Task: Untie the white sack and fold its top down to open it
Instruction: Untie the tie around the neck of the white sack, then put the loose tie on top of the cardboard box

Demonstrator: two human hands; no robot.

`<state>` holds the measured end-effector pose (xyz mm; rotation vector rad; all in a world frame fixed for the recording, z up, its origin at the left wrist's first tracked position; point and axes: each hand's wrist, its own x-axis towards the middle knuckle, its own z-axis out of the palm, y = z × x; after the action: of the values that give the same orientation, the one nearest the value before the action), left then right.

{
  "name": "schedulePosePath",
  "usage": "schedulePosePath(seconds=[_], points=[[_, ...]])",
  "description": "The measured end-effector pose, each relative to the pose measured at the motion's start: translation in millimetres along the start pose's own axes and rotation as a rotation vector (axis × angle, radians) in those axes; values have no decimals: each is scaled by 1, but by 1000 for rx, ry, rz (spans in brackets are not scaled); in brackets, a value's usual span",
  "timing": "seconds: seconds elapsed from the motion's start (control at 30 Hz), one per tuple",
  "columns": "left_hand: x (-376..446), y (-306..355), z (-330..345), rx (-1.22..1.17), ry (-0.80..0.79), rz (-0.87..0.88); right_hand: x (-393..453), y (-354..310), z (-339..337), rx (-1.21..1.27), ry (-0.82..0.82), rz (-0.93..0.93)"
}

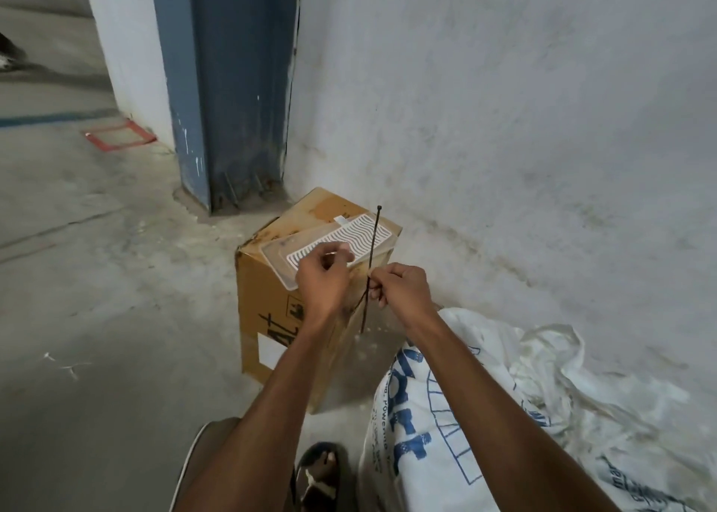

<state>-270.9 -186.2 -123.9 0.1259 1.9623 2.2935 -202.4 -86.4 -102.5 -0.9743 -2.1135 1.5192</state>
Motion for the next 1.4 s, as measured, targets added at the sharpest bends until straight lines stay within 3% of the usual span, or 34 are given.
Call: schedulePosePath(seconds=[0.17,0.4,0.73,0.87,1.07,1.23,1.4], points=[[25,6,-11,-272,259,-220,42,-8,29,-56,91,58],[45,9,-18,-31,196,-53,95,-15,57,-139,186,159],[34,3,-1,49,131,49,91,-6,46,-139,254,58],[15,5,17,96,12,68,69,-5,15,-170,231,12],[-39,3,56,246,-346,117,22,17,-54,-211,283,-29],[-96,-11,96,336,-578,75,-28,59,-133,-233,340,-23],[-146,-12,136,452,-751,140,-74,104,-207,-353,446,-95]])
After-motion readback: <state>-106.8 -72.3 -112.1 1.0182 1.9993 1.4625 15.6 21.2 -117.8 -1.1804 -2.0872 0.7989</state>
